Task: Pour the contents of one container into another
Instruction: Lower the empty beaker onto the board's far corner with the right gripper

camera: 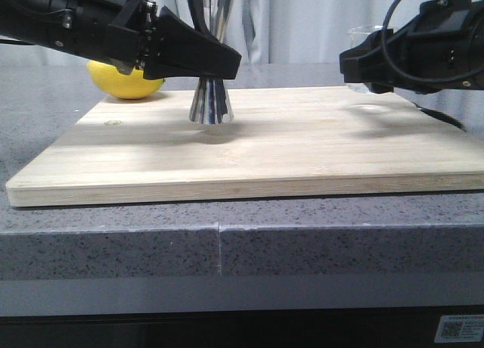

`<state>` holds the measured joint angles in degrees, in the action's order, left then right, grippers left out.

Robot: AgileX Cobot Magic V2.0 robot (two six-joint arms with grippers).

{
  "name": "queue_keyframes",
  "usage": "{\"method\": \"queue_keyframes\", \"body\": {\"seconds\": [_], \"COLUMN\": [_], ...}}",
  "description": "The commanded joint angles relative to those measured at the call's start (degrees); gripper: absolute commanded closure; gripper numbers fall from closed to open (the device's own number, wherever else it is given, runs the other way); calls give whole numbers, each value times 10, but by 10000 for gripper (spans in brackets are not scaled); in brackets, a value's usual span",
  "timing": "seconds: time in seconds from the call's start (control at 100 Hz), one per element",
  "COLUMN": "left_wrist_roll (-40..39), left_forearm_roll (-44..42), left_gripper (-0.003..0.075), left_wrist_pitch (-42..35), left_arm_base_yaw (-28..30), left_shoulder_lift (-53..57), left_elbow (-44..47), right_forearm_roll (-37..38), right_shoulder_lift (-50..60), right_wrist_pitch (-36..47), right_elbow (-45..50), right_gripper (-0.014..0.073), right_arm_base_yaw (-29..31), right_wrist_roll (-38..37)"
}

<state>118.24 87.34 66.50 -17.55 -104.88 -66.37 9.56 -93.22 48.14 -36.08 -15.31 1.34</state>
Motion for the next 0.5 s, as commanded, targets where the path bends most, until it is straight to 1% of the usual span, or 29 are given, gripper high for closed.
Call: {"method": "queue_keyframes", "body": {"seconds": [0.0,0.49], "left_wrist_roll": [-7,-7], "left_forearm_roll": [42,42], "left_gripper": [739,739], "left_wrist_pitch": [63,63], "left_arm_base_yaw": [-6,-6], "left_shoulder_lift": [32,32], "left_elbow": [-16,-16], "right_forearm_roll": [-8,-10], "right_shoulder_lift": [6,-58], "right_wrist_pitch": [62,62], "right_elbow": [-29,-79], "right_gripper": [389,388], "right_arm_base_yaw": [2,2], "right_wrist_roll": [0,0]}}
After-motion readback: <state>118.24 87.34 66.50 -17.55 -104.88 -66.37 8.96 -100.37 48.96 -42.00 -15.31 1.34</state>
